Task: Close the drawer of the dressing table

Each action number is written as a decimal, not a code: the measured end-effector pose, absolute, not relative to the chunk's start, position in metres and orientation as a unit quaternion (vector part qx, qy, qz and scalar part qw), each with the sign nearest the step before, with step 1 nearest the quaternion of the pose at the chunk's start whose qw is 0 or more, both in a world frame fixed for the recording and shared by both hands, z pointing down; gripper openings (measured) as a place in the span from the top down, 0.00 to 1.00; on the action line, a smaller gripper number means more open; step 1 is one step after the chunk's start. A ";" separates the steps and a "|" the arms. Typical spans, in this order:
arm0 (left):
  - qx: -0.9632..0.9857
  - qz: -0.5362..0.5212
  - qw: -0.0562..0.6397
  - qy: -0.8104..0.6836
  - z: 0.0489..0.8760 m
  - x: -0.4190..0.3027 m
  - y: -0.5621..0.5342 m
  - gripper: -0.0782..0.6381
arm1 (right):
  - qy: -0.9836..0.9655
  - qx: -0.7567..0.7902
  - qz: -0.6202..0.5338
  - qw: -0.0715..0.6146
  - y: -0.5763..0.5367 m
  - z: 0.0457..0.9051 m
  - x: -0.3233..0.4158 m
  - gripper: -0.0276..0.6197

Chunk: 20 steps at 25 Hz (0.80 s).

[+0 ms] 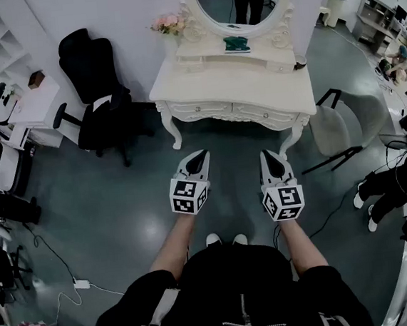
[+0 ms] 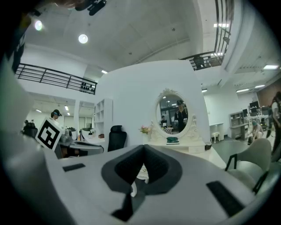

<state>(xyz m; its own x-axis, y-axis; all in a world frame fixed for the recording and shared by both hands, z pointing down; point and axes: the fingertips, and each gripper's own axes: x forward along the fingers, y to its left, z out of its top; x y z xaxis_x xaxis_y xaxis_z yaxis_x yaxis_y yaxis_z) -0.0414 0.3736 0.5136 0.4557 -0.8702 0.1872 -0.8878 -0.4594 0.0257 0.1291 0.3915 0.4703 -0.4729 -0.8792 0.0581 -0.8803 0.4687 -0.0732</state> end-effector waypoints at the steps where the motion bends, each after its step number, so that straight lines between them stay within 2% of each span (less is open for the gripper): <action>1: 0.851 0.074 0.060 -0.517 0.514 -0.038 0.373 0.89 | -0.857 0.513 0.047 0.005 0.391 0.470 0.132 0.96; 14: 0.841 0.071 0.057 -0.534 0.516 -0.011 0.377 0.89 | -0.869 0.492 0.049 0.013 0.386 0.480 0.153 0.95; 20: 0.843 0.068 0.054 -0.530 0.517 -0.011 0.343 0.89 | -0.867 0.496 0.054 0.007 0.354 0.482 0.153 0.95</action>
<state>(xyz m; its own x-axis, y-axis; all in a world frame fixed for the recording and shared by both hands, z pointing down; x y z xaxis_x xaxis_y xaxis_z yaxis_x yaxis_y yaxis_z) -0.0109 0.3428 0.5166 0.4282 -0.8870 0.1729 -0.9019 -0.4316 0.0190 0.1526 0.3536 0.4825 -0.5087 -0.8584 0.0667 -0.8600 0.5029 -0.0868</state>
